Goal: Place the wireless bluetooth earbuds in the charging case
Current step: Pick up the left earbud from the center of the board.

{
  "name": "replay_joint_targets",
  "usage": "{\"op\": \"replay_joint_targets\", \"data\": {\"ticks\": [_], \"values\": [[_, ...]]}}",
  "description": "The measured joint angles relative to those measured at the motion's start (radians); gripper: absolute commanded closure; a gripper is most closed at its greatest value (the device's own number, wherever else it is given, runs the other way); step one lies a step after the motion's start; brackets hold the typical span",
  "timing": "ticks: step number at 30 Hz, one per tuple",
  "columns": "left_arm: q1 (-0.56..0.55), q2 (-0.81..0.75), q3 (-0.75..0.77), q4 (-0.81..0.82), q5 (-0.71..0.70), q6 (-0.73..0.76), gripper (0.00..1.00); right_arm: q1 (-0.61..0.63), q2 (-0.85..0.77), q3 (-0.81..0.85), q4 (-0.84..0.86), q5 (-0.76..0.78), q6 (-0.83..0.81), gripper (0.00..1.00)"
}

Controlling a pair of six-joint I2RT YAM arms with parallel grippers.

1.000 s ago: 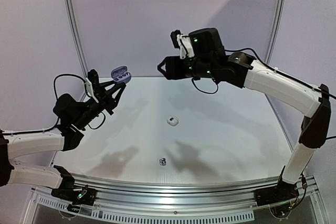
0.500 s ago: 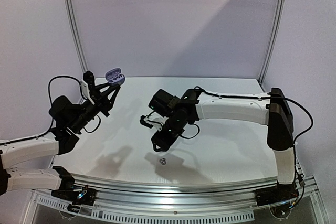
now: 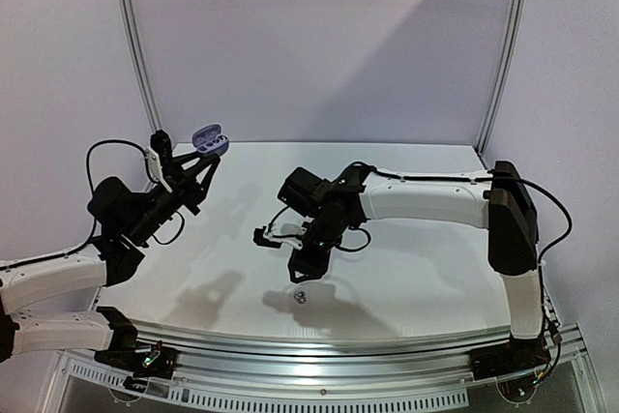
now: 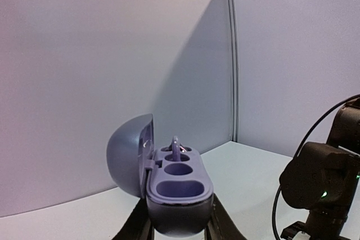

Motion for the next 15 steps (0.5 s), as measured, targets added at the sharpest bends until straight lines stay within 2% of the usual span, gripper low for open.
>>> {"op": "replay_joint_targets", "data": {"ticks": [9,15], "values": [[0.000,0.000,0.000,-0.003,0.017,-0.002,1.00,-0.014,0.090,0.089,-0.068,-0.006,-0.195,0.63],[0.000,0.008,0.000,-0.007,0.020,-0.001,1.00,-0.030,0.138,0.093,-0.082,-0.027,-0.239,0.64]]}}
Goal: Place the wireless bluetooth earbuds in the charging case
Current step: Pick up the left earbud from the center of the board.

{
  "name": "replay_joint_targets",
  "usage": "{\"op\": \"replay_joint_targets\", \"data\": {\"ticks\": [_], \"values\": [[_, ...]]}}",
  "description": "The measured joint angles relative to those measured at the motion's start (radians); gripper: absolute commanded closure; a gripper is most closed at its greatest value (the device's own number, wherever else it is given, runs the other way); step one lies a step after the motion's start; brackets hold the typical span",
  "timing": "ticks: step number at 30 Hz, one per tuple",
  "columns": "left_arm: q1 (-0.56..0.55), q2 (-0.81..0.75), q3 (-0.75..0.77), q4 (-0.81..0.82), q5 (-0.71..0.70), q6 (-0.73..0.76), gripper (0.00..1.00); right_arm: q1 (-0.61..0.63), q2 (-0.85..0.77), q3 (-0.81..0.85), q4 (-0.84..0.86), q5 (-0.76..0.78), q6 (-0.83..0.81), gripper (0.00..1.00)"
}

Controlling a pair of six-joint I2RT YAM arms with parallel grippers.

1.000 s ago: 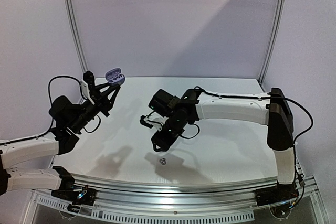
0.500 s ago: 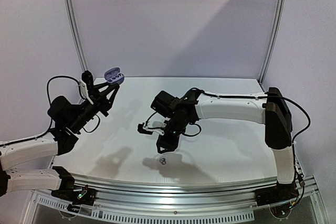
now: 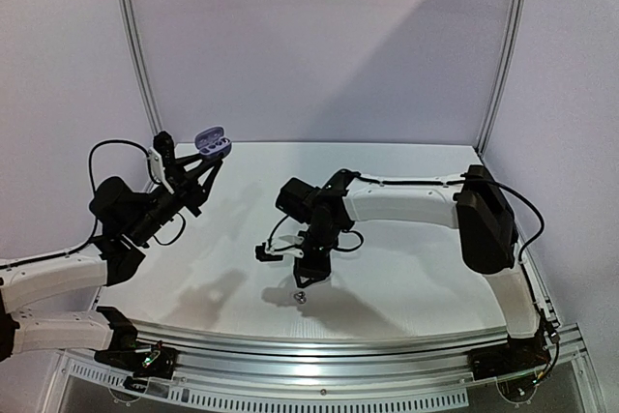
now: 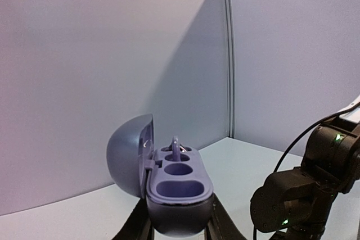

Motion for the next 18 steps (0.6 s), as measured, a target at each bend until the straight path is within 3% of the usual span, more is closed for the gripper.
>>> {"op": "replay_joint_targets", "data": {"ticks": [18], "values": [[0.002,0.014,0.000,-0.008,-0.001,0.000,1.00,0.000,0.047,0.000,-0.013,-0.051,-0.017,0.74]]}}
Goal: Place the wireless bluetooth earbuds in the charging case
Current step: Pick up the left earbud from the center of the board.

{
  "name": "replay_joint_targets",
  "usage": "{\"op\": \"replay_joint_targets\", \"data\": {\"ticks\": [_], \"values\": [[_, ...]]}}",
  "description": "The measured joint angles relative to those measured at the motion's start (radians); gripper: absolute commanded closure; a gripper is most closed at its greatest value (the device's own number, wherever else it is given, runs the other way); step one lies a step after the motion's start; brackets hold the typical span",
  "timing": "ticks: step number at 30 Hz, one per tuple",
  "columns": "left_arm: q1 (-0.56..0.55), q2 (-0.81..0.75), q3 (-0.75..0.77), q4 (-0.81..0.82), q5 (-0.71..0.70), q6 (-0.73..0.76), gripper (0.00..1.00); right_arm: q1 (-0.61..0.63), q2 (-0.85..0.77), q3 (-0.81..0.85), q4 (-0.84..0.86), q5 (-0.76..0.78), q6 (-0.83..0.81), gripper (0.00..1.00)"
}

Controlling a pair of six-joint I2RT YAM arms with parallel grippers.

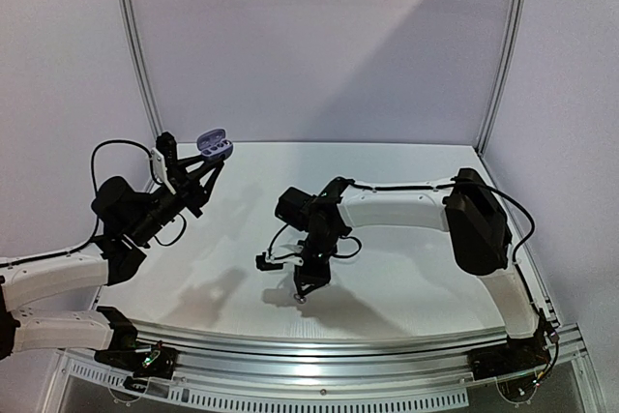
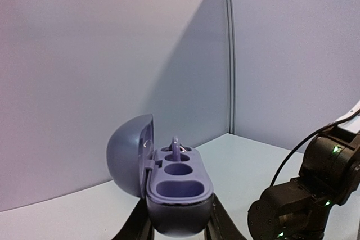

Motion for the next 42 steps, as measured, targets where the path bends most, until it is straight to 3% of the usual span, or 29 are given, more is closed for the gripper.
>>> {"op": "replay_joint_targets", "data": {"ticks": [22,27,42], "values": [[0.000,0.000,0.000,-0.001,0.000,0.000,1.00,0.008,0.012,0.000,-0.011,-0.011,0.008,0.73],[0.000,0.000,0.000,-0.002,0.000,0.000,1.00,0.010,0.012,0.000,-0.014,-0.011,0.011,0.86],[0.000,0.000,0.000,-0.006,-0.022,0.002,1.00,0.006,-0.003,0.000,0.037,0.012,0.101,0.93]]}}
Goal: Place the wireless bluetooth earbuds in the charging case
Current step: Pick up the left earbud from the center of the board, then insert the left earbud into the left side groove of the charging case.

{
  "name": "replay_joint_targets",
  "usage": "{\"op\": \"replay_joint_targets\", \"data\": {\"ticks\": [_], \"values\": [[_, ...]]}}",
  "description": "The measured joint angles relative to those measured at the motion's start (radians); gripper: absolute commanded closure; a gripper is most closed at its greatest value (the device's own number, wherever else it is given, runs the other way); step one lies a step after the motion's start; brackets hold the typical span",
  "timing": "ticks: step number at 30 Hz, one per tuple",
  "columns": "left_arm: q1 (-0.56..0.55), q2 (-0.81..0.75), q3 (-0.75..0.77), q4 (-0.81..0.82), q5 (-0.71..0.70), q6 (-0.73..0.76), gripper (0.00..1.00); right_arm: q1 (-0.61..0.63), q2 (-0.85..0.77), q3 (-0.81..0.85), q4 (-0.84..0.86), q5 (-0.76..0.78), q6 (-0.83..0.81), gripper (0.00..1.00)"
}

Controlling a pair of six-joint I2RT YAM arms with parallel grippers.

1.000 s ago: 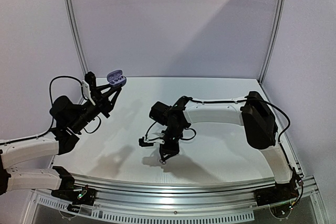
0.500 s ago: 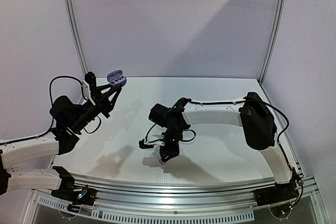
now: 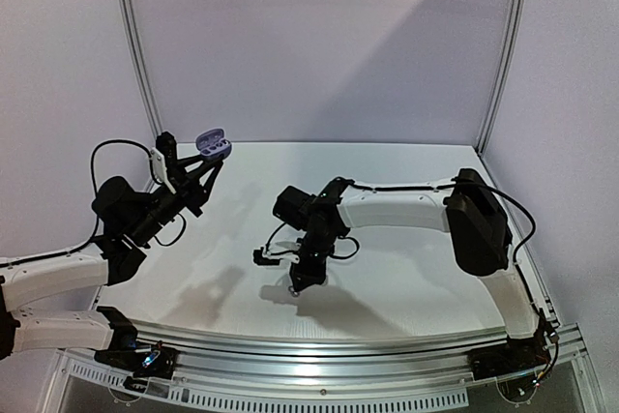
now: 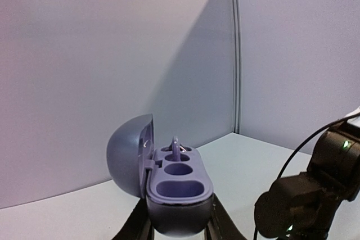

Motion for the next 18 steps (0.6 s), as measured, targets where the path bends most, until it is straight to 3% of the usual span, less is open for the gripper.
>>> {"op": "replay_joint_targets", "data": {"ticks": [7,13,18], "values": [[0.001,0.015,0.000,0.025,-0.010,0.001,1.00,-0.014,-0.171,0.045,0.177,0.125,0.187,0.96],[0.001,0.040,0.000,0.085,-0.010,0.023,1.00,-0.007,-0.370,0.094,0.533,0.302,0.383,1.00],[0.001,0.053,0.000,0.124,-0.011,0.055,1.00,0.030,-0.391,0.151,0.786,0.449,0.438,1.00]]}}
